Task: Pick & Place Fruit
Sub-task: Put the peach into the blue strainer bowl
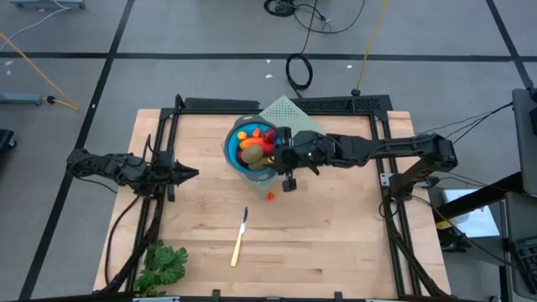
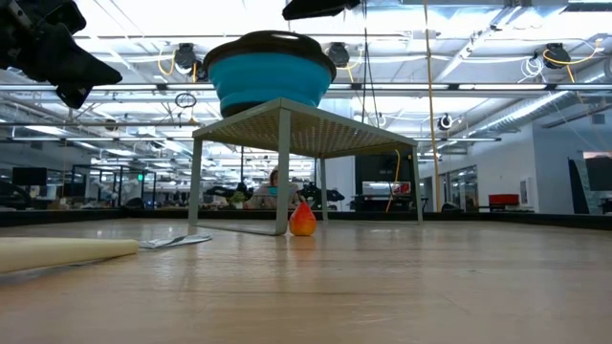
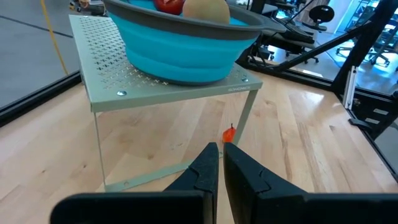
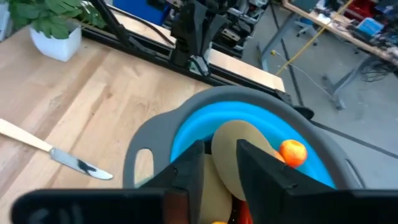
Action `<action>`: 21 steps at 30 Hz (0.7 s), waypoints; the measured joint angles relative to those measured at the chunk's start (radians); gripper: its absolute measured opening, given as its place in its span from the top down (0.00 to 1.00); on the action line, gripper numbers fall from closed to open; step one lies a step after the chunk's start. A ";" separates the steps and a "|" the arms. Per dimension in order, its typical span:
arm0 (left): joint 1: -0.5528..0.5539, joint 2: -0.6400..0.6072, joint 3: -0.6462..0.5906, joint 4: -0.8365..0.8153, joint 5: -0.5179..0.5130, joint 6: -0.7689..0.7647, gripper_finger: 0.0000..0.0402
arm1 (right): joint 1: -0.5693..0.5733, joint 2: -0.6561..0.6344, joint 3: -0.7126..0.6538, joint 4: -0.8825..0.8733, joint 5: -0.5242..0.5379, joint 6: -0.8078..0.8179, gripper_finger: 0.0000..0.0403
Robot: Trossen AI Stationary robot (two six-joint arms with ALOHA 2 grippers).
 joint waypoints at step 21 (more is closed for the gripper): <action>0.000 0.000 0.000 -0.019 0.000 -0.001 0.94 | 0.278 0.000 0.000 -0.001 0.204 0.107 1.00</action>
